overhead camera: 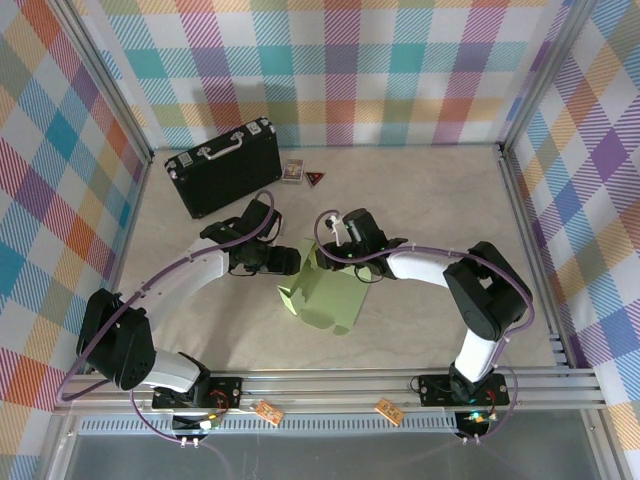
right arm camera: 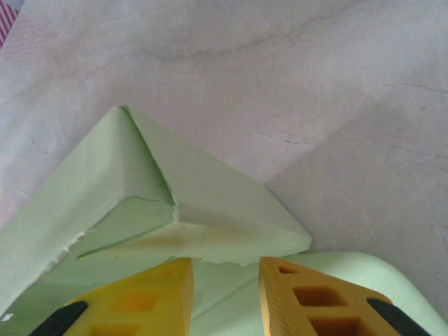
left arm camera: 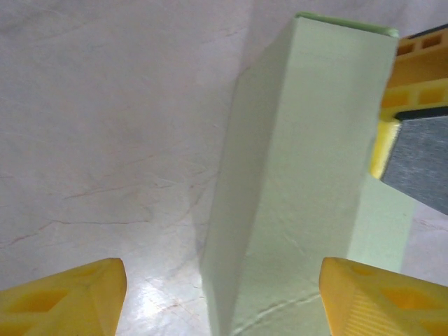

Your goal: Fold the paper box

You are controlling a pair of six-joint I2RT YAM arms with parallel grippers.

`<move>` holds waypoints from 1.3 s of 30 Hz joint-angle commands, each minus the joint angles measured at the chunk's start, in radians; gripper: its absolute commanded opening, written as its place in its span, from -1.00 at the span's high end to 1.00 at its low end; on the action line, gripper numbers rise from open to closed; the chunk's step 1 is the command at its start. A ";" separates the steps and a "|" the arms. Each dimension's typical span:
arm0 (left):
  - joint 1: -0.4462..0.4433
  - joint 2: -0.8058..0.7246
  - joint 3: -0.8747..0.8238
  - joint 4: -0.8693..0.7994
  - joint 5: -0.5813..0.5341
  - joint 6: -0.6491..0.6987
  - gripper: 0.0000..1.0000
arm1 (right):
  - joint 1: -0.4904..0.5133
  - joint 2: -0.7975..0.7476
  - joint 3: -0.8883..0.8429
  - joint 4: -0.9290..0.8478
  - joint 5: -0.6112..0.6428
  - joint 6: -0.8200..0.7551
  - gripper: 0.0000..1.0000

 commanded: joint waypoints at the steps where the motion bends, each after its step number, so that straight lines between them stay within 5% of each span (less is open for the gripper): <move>1: -0.006 -0.012 0.001 0.002 0.091 -0.022 -0.46 | -0.005 -0.010 -0.019 0.034 -0.020 -0.028 0.37; 17: -0.010 0.084 -0.024 0.033 0.016 -0.050 -0.17 | -0.007 -0.149 -0.190 0.137 -0.039 -0.037 0.31; 24: -0.010 0.072 -0.030 0.025 -0.011 -0.072 -0.13 | 0.066 -0.218 -0.361 0.424 -0.123 -0.061 0.15; 31: -0.010 0.070 -0.030 0.018 -0.032 -0.074 -0.12 | 0.320 -0.173 -0.508 0.810 0.113 -0.158 -0.17; 39: -0.009 0.079 -0.021 0.012 -0.041 -0.071 -0.12 | 0.440 0.024 -0.482 1.085 0.318 -0.244 -0.37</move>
